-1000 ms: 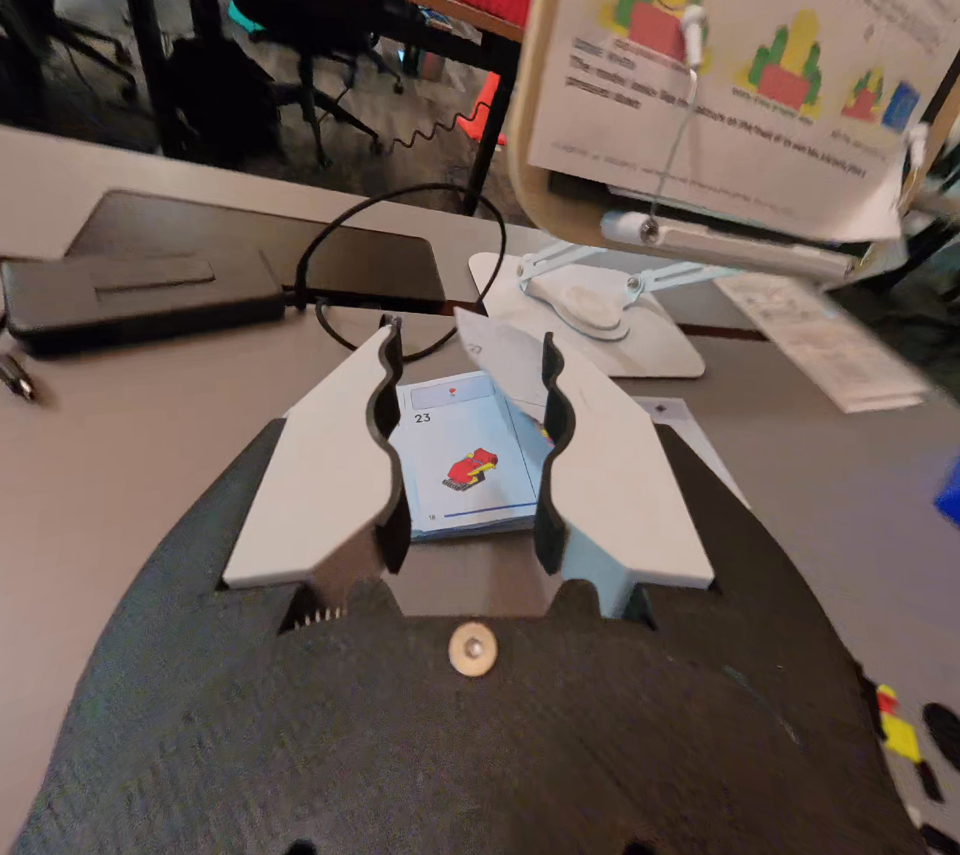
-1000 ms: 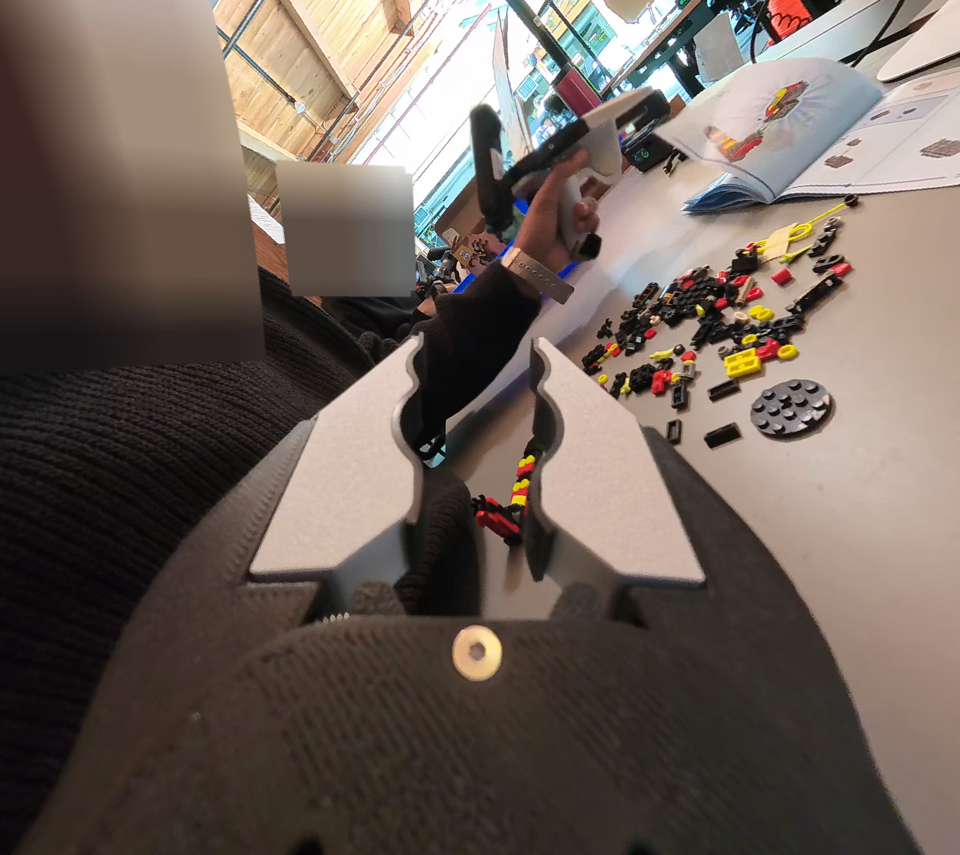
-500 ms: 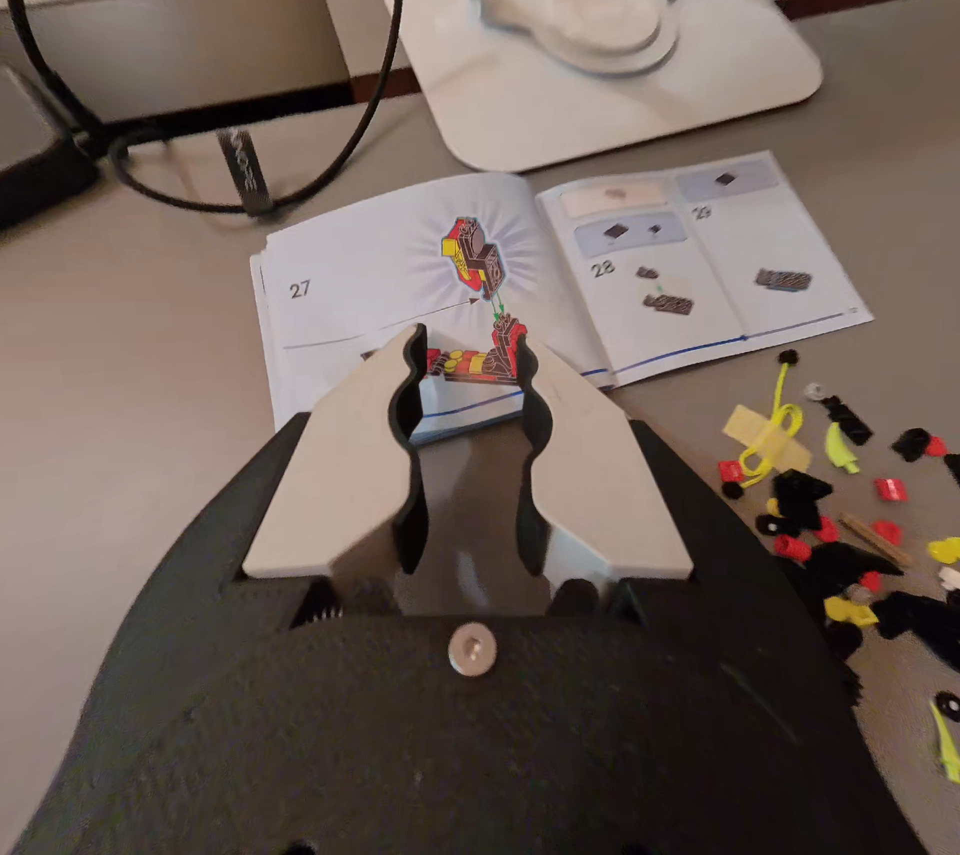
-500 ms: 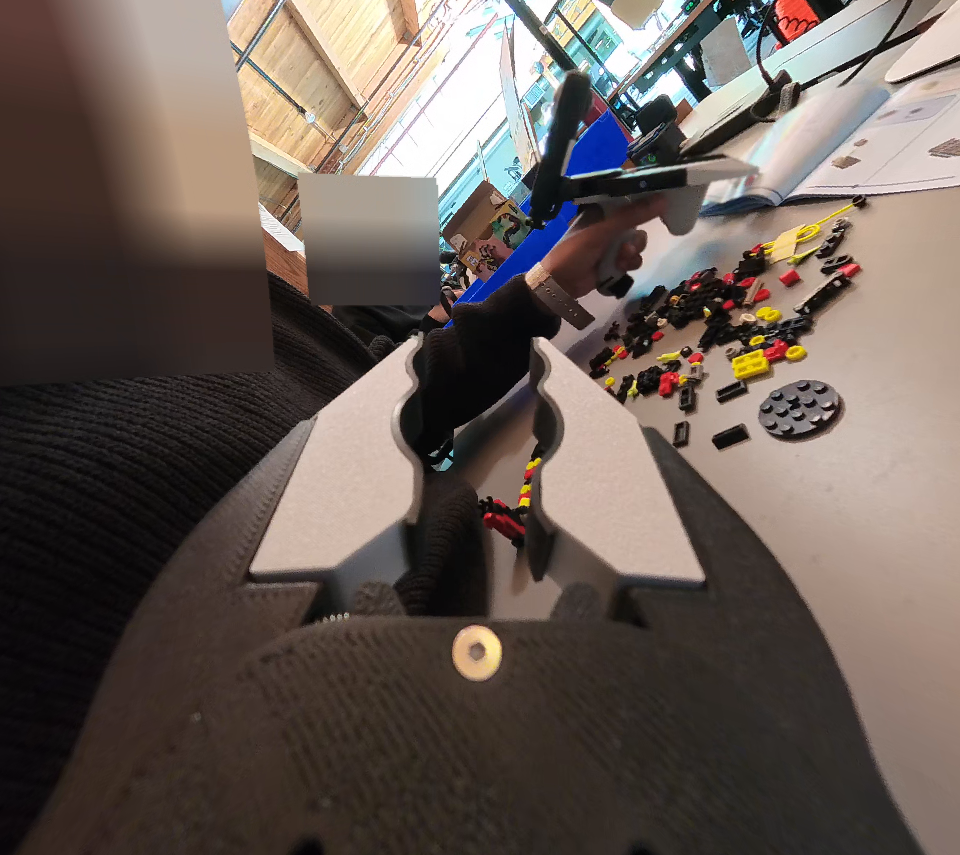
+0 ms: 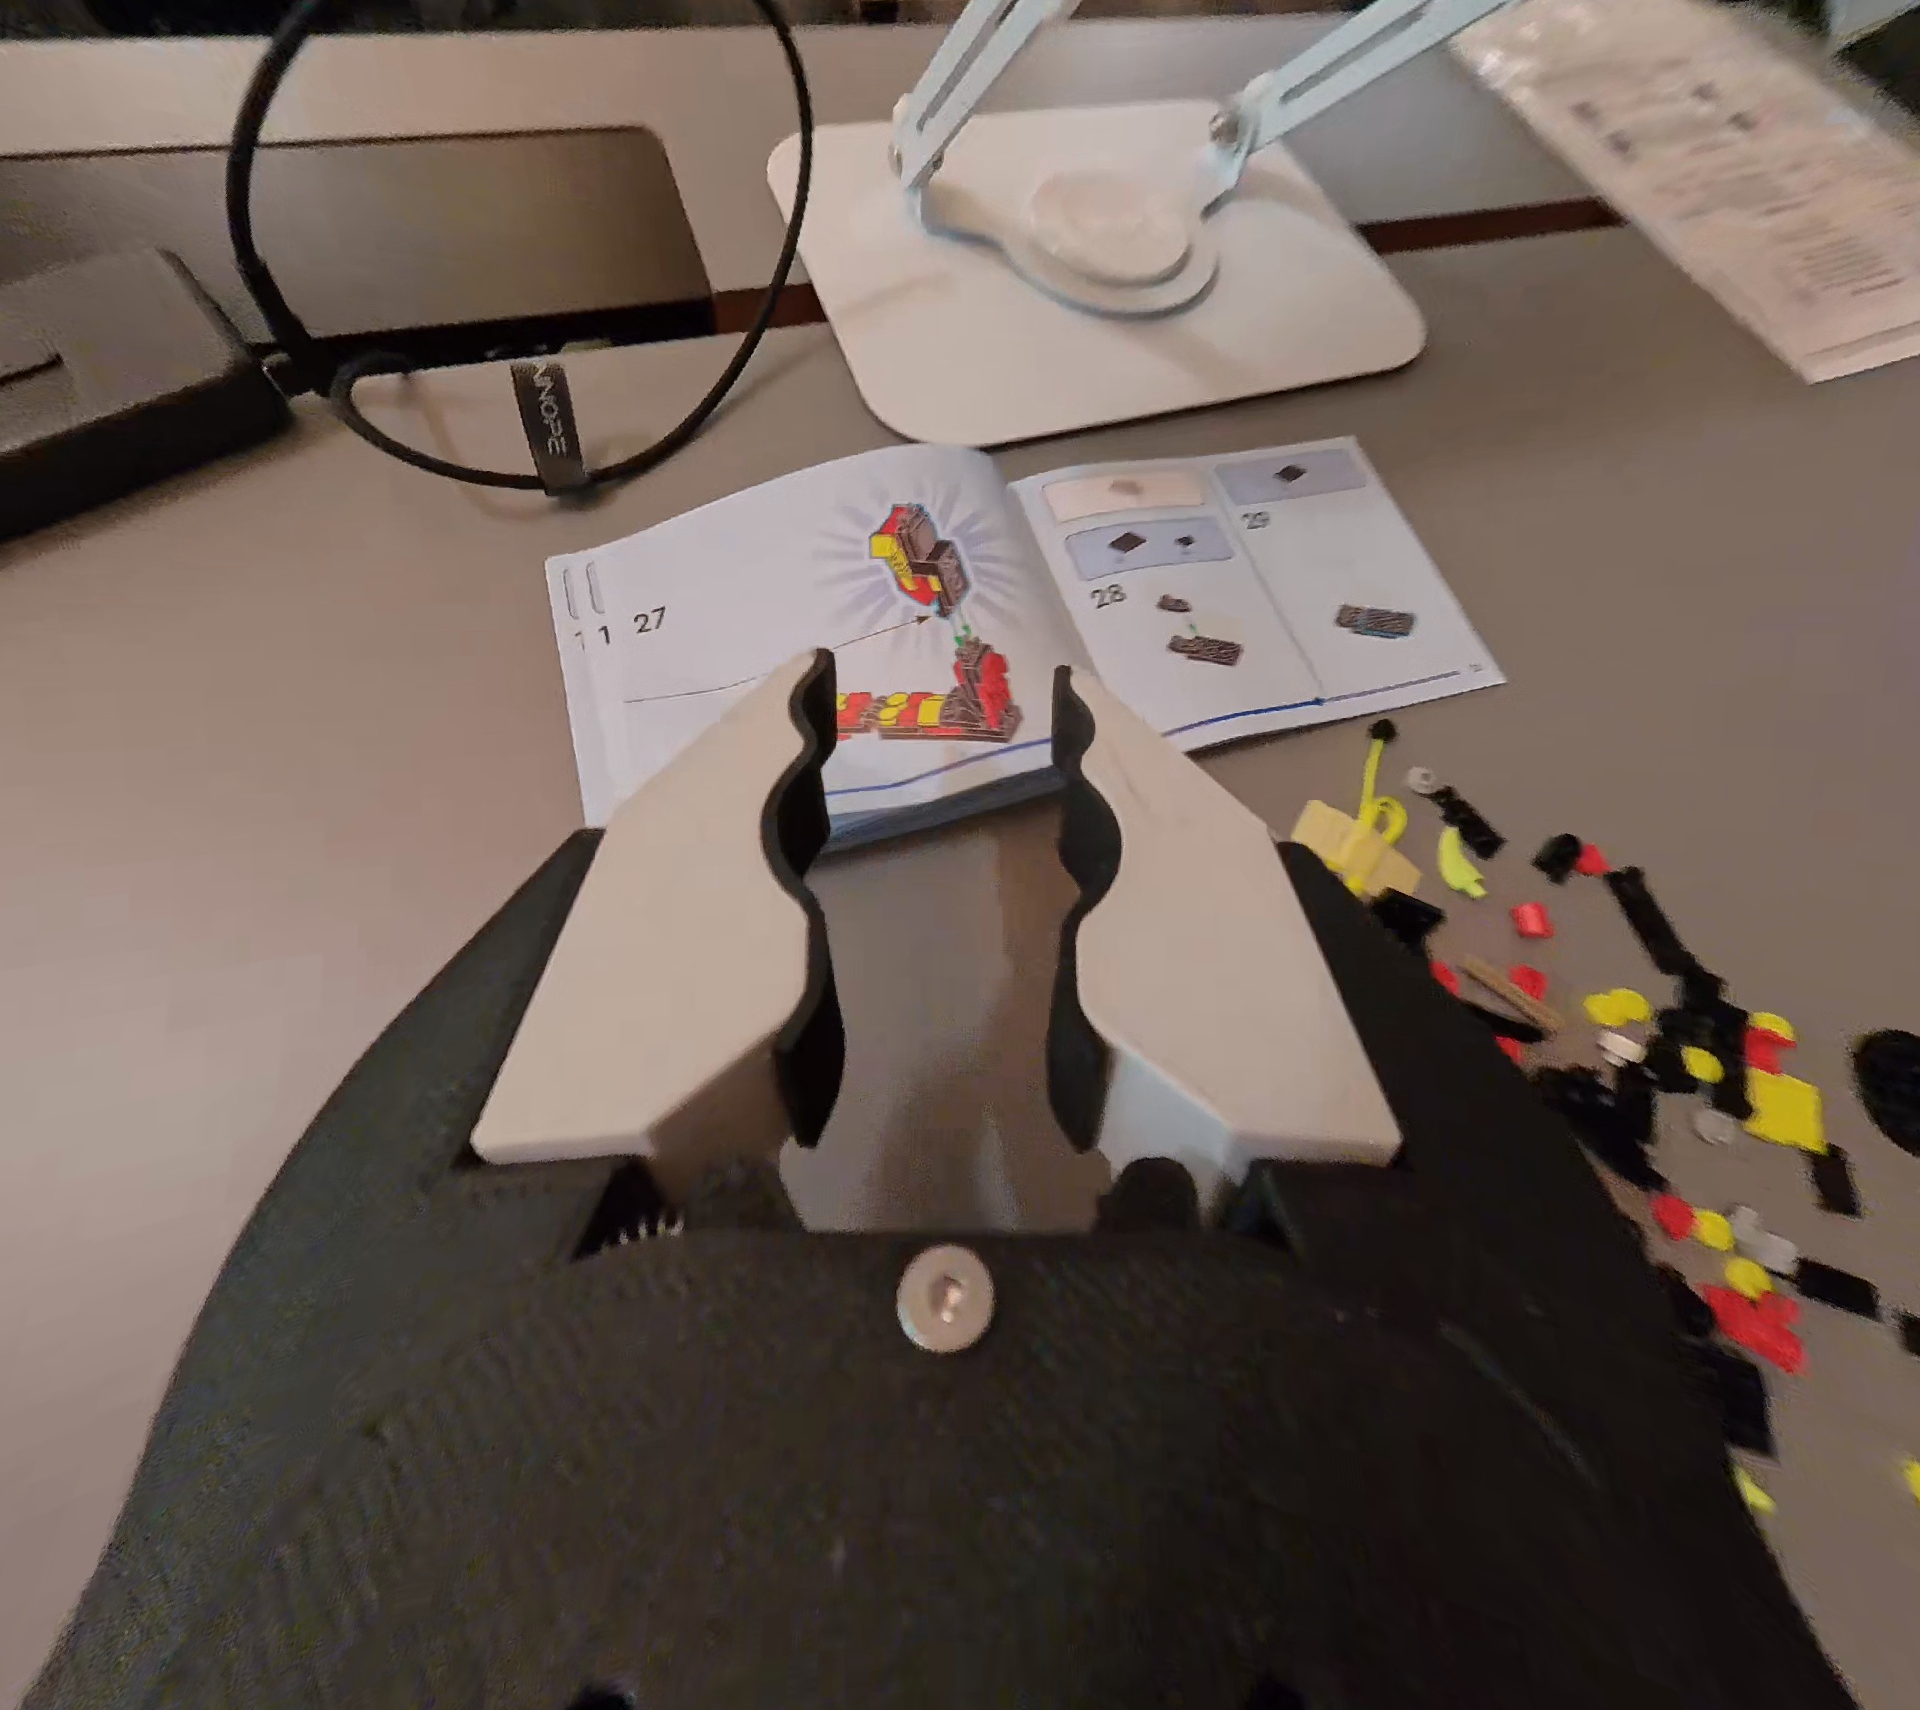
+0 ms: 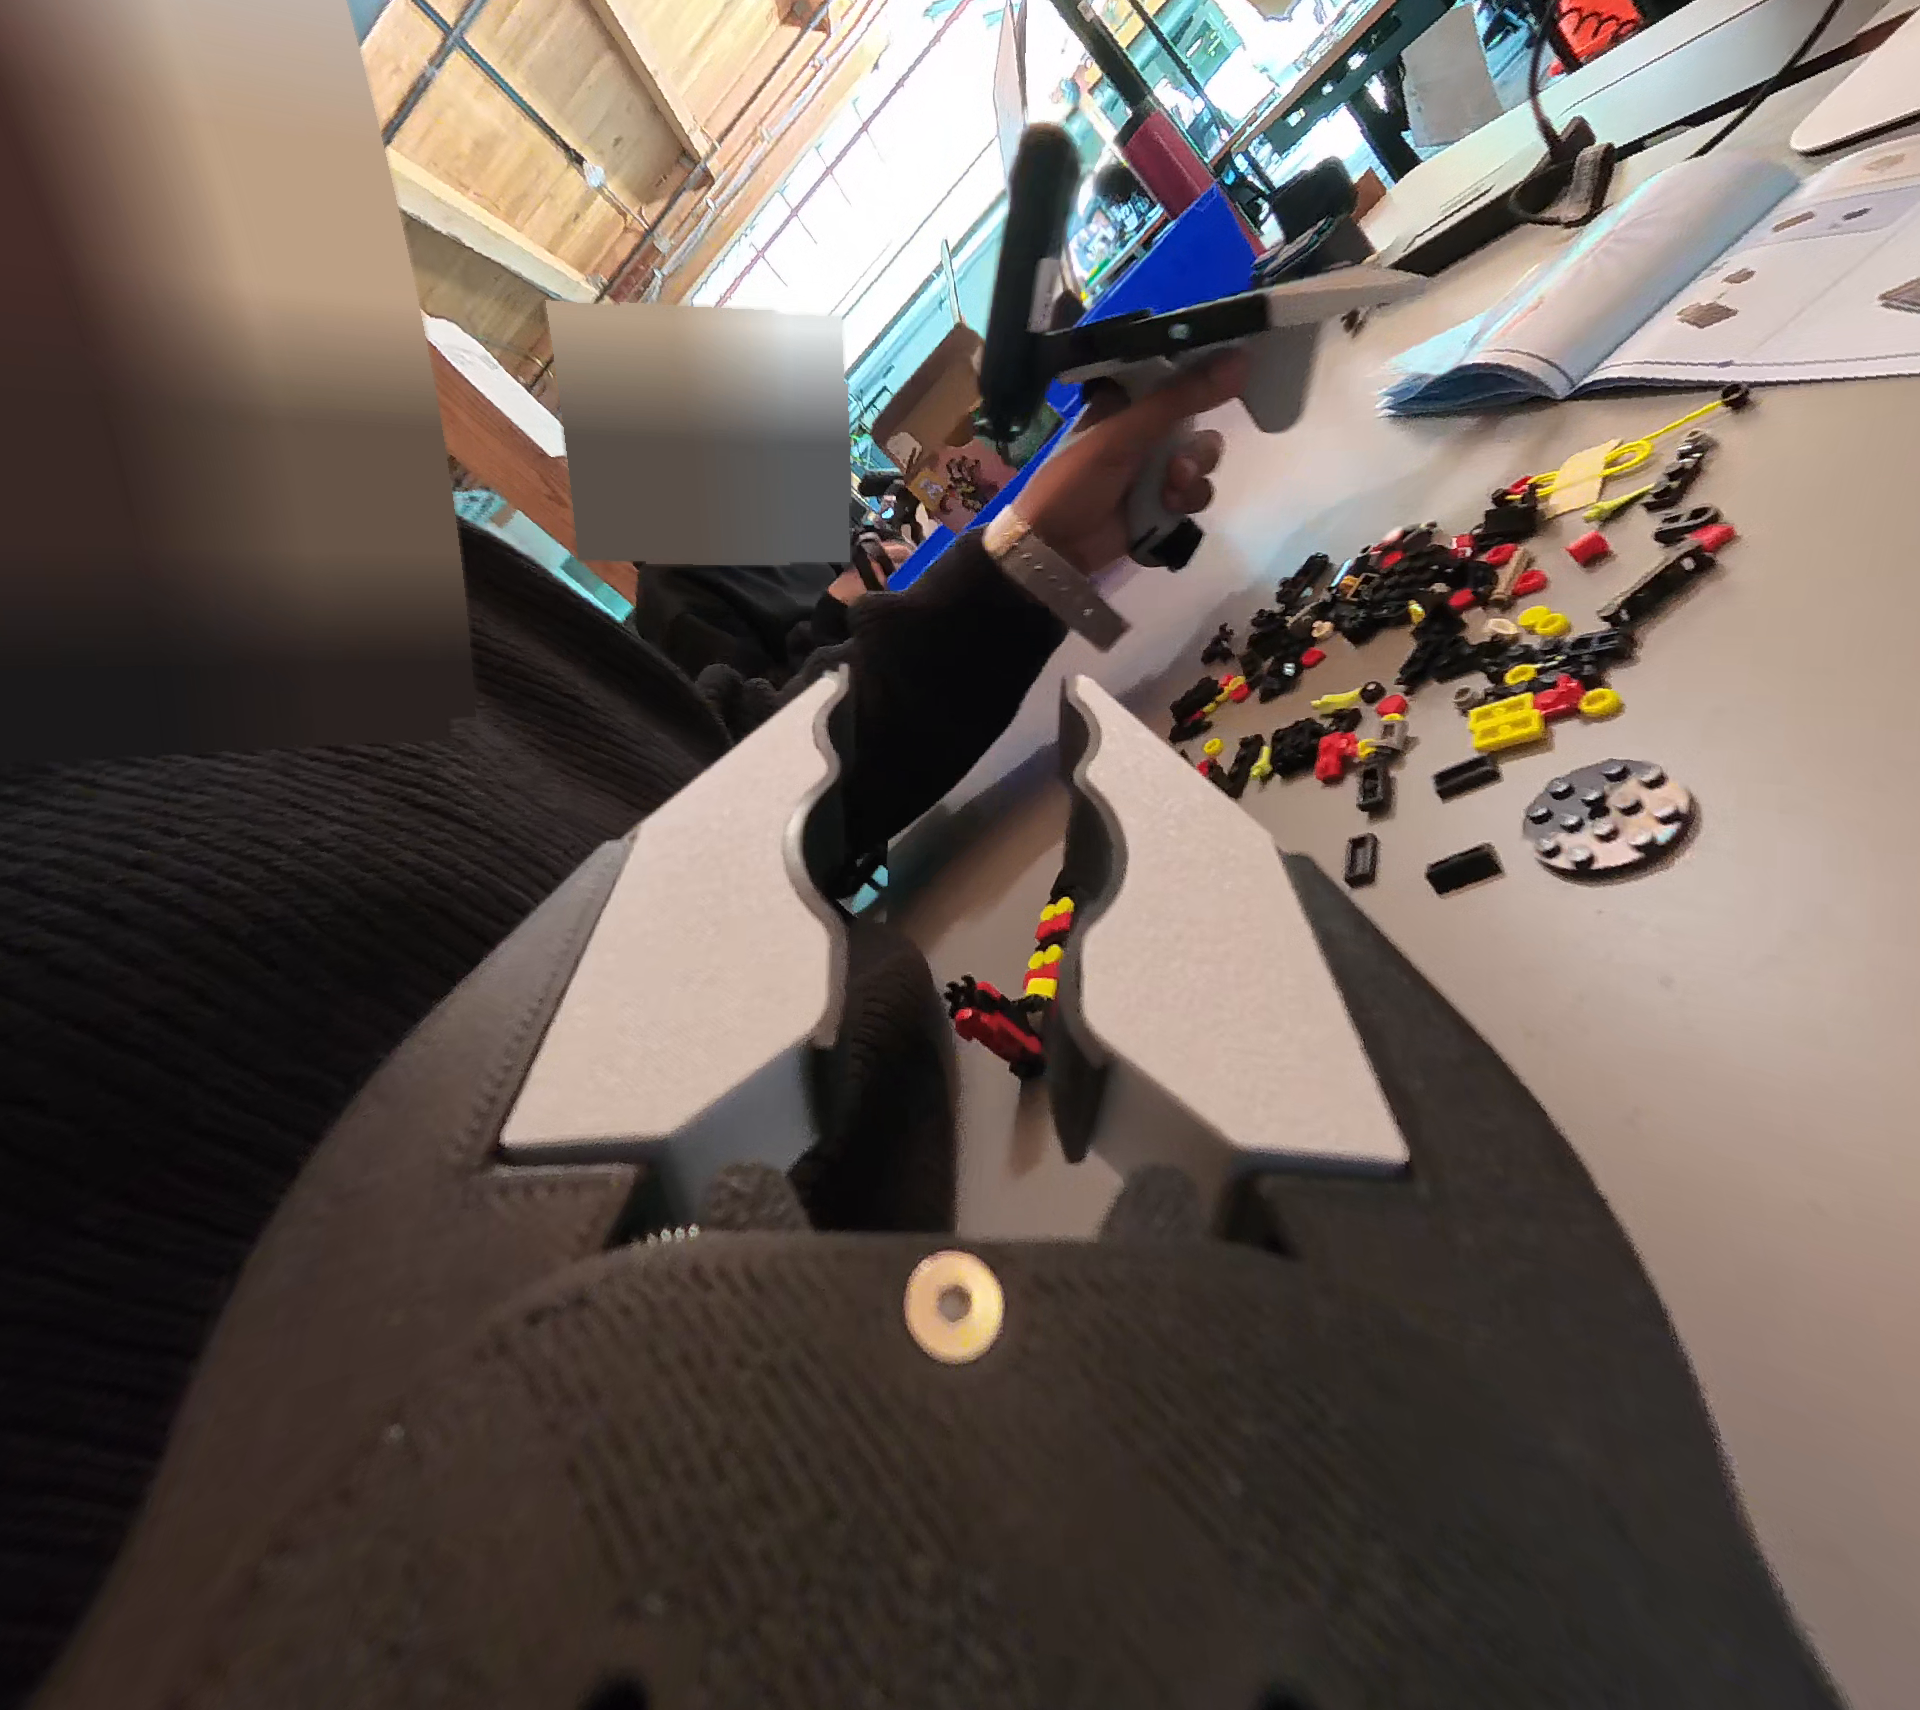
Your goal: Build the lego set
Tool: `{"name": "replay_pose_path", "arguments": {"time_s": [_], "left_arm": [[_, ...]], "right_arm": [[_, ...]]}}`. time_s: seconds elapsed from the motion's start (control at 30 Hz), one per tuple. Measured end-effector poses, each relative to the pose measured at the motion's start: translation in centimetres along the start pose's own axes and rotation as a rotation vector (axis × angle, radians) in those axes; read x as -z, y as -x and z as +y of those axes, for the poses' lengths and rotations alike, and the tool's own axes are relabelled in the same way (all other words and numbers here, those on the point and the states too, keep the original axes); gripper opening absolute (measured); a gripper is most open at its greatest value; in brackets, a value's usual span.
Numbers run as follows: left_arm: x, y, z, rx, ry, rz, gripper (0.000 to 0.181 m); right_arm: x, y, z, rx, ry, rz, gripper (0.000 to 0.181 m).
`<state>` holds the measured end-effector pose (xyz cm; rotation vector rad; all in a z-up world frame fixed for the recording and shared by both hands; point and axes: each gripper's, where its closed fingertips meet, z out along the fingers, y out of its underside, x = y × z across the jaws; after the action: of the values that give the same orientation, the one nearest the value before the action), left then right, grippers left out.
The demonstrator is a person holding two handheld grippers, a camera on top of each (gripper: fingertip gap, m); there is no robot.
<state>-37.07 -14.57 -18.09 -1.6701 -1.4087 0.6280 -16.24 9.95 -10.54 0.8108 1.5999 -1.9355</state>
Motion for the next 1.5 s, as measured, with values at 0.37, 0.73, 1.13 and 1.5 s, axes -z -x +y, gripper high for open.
{"name": "replay_pose_path", "arguments": {"time_s": [0.37,0.73,1.13,1.5], "left_arm": [[7.1,-5.1,1.5,0.032,-0.137,0.183,0.032],[10.3,-18.2,7.1,-0.176,0.016,0.695,0.039],[11.7,-24.0,17.7,-0.678,0.380,0.749,0.048],[12.7,-23.1,9.4,0.072,0.237,0.986,0.018]], "right_arm": [[-1.2,0.9,1.4,0.087,0.072,0.018,0.034],[-0.8,0.0,2.1,0.318,0.153,0.172,0.041],[-1.3,-0.3,3.5,0.364,0.229,0.197,0.040],[-1.1,0.0,2.3,0.344,0.162,0.186,0.040]]}}
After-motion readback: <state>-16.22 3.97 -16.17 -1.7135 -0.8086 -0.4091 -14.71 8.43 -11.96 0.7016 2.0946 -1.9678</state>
